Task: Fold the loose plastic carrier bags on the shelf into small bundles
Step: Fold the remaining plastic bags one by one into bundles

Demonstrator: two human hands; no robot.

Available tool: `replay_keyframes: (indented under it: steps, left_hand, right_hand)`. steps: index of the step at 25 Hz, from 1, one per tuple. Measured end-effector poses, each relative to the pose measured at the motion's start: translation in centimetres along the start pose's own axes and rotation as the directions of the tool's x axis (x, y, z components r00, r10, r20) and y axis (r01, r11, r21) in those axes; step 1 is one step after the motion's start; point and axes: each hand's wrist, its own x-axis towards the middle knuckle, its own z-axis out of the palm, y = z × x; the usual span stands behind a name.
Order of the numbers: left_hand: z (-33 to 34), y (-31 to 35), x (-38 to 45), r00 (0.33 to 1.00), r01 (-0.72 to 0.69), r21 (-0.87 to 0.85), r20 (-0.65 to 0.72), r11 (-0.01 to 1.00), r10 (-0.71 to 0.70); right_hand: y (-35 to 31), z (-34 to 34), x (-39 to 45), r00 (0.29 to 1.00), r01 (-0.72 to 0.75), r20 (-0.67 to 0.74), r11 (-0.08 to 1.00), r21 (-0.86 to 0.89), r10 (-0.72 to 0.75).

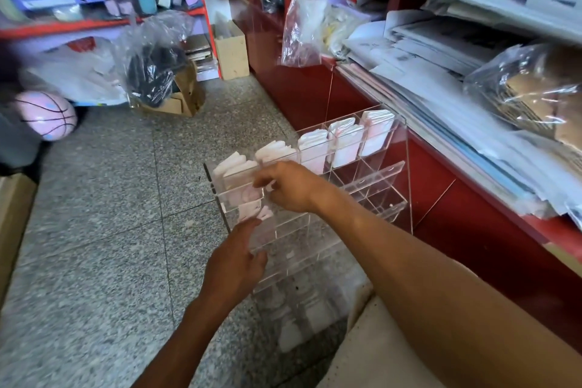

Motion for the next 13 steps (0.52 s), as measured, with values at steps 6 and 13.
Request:
replay_keyframes:
  steps: [6,13]
  left_hand:
    - [0.4,1.4,-0.4,0.99,-0.144,-0.001,-0.009,0.99,0.144]
    - [4.8,8.9,-0.8,0.87,-0.493,0.203,0.12,0.846,0.478]
  right_hand:
    - [2.8,-3.9,-4.3,0.979,-0.198,-0.064,0.976,-0.094,0.192]
    - [9.0,-10.1,-14.4,0.817,-0.501,-0.458,0.824,-0.263,0.351]
